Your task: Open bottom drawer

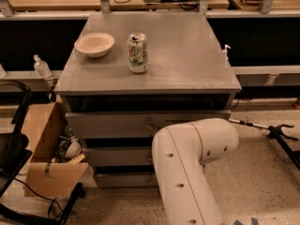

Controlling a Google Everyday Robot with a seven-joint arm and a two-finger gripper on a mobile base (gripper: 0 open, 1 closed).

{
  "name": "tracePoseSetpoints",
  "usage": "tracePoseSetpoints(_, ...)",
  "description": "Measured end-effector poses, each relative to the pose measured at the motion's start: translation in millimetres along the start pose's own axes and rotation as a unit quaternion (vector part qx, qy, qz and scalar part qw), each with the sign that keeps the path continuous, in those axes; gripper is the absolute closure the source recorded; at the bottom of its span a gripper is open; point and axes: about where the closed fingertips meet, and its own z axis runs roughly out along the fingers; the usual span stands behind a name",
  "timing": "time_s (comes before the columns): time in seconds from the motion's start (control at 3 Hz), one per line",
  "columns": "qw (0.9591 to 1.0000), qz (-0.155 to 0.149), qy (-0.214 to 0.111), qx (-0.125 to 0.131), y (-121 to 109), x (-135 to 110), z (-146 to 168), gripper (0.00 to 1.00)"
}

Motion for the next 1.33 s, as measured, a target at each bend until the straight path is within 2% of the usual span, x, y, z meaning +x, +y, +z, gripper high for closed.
tracePoseSetpoints(0.33, 0.9991, 0.017, 0.026, -0.029, 18.3, 8.2, -26.0, 0.42)
tracePoseSetpoints(0.67, 0.9964, 0.030, 0.048, -0.063, 36.2, 14.1, -43.1, 0.66)
tracePoseSetpoints(1.0, 0.9931, 0.031, 0.056, -0.098, 51.5, 16.2, -50.5, 0.96)
tracePoseSetpoints(1.33, 0.9944, 0.020, 0.051, -0.091, 55.5, 14.7, -52.9, 1.00)
